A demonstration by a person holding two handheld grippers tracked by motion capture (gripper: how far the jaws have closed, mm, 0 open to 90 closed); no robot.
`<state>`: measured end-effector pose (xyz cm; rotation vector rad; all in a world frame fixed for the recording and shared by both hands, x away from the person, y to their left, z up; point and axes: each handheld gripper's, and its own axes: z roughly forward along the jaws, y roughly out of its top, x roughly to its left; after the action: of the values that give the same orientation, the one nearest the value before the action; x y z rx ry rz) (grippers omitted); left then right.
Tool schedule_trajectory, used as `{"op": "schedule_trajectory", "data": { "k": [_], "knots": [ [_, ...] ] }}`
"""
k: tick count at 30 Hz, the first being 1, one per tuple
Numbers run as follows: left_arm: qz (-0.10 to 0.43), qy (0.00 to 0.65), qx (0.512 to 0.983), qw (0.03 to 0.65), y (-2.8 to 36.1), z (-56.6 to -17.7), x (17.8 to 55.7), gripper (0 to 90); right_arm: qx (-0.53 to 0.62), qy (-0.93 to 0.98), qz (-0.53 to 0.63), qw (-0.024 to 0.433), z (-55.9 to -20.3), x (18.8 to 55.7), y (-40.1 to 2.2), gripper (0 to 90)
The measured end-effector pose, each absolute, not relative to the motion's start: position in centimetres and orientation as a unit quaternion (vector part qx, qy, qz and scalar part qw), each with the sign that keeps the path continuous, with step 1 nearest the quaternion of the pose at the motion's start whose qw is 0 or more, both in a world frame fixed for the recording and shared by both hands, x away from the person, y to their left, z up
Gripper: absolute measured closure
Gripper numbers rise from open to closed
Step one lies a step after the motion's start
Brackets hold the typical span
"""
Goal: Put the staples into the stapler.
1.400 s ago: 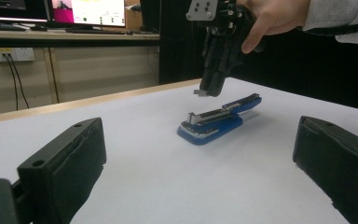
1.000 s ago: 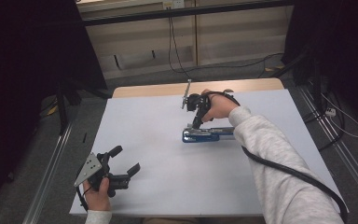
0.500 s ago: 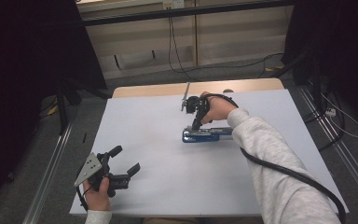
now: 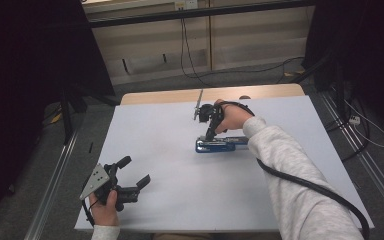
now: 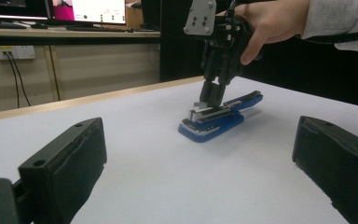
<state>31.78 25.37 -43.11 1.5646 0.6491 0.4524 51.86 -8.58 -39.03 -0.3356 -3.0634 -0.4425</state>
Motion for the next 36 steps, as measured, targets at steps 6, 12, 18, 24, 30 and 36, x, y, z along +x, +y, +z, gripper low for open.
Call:
{"op": "schedule_trajectory", "data": {
  "k": [6, 12, 18, 24, 30, 36],
  "knots": [
    [0.198, 0.284, 0.685, 0.641, 25.37, -43.12, 31.78, 2.8, -0.102, -0.985, -0.142, 0.013, -39.38, 51.96, -8.48, 78.5],
    [0.198, 0.285, 0.685, 0.64, 25.37, -43.12, 31.78, 2.9, -0.106, -0.984, -0.144, 0.016, -39.29, 51.92, -8.49, 78.6],
    [0.198, 0.285, 0.686, 0.64, 25.37, -43.12, 31.8, 2.8, -0.098, -0.985, -0.138, 0.016, -39.42, 51.95, -8.39, 78.5],
    [0.197, 0.285, 0.686, 0.64, 25.38, -43.12, 31.8, 2.9, -0.097, -0.986, -0.138, 0.017, -39.43, 51.95, -8.3, 78.5],
    [0.198, 0.282, 0.689, 0.637, 25.43, -43.11, 31.82, 2.9, -0.1, -0.986, -0.134, 0.018, -39.51, 51.93, -8.23, 78.5],
    [0.198, 0.281, 0.691, 0.636, 25.44, -43.11, 31.87, 2.9, -0.099, -0.985, -0.139, 0.018, -39.59, 51.94, -8.12, 78.5]
  ]
}}
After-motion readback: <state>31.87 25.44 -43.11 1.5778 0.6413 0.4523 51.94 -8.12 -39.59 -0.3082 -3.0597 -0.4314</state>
